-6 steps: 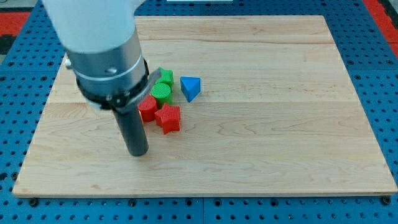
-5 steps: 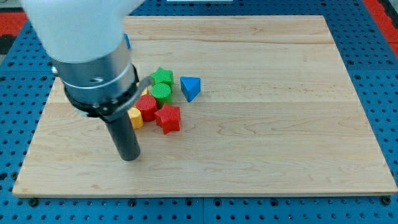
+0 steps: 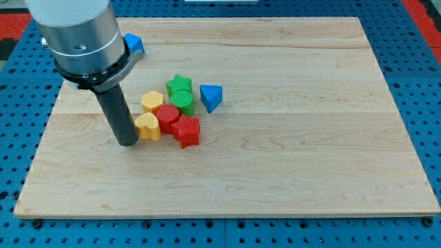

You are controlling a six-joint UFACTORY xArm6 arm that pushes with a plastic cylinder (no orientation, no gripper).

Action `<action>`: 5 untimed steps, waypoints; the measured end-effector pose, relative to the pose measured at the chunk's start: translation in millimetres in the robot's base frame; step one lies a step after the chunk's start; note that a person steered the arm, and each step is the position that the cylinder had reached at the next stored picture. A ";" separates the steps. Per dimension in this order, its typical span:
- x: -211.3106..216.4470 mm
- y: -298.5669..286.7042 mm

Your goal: Place the yellow heart at the bottom of the yellow hexagon

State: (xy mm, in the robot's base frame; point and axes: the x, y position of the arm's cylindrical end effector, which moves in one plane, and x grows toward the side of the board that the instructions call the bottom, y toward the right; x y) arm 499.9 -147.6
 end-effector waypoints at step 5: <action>-105.0 207.3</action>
